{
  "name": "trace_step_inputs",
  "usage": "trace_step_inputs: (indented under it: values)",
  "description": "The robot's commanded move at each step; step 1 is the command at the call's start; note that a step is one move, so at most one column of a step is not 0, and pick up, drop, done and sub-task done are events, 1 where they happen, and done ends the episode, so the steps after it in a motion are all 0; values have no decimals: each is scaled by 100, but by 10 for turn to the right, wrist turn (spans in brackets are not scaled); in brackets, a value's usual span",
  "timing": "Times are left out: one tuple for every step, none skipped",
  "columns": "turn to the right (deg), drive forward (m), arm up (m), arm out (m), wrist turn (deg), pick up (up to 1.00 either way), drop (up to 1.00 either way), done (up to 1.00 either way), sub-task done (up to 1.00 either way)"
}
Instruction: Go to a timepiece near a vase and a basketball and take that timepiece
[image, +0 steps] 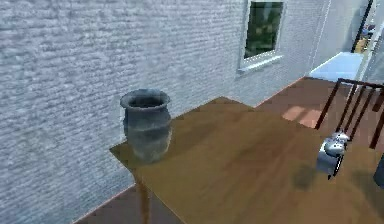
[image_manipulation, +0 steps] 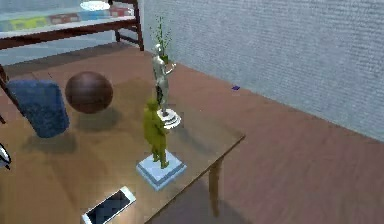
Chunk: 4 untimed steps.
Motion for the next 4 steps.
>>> trace_step_inputs:
  values:
    - [450,0,0,0,0,0,0,0,0]
    - [450,0,0,0,0,0,0,0,0]
    - [180,0,0,0,0,0,0,0,0]
    - [0,15,0,0,0,0,0,0,0]
